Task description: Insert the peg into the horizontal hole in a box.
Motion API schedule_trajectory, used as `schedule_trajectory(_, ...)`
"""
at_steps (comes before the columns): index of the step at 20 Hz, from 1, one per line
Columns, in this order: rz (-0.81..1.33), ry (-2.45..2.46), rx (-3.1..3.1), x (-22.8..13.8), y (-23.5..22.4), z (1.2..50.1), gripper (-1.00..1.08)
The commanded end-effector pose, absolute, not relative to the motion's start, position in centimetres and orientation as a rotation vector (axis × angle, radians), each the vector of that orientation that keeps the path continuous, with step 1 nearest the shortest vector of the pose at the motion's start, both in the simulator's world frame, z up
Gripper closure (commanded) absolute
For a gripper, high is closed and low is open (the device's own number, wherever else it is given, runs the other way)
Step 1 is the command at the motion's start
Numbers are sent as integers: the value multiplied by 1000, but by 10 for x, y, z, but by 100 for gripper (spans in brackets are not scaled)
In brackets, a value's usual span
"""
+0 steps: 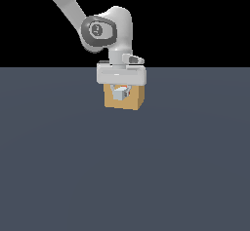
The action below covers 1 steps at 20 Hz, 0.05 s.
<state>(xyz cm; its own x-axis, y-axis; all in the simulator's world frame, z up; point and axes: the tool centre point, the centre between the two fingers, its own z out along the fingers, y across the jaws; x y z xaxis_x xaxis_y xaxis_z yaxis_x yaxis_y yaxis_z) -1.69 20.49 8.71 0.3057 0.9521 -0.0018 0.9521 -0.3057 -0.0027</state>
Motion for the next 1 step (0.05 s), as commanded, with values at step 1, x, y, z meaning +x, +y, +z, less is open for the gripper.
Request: schedule_trajectory(1,-2,-1851,-2538,-15,209,88,108)
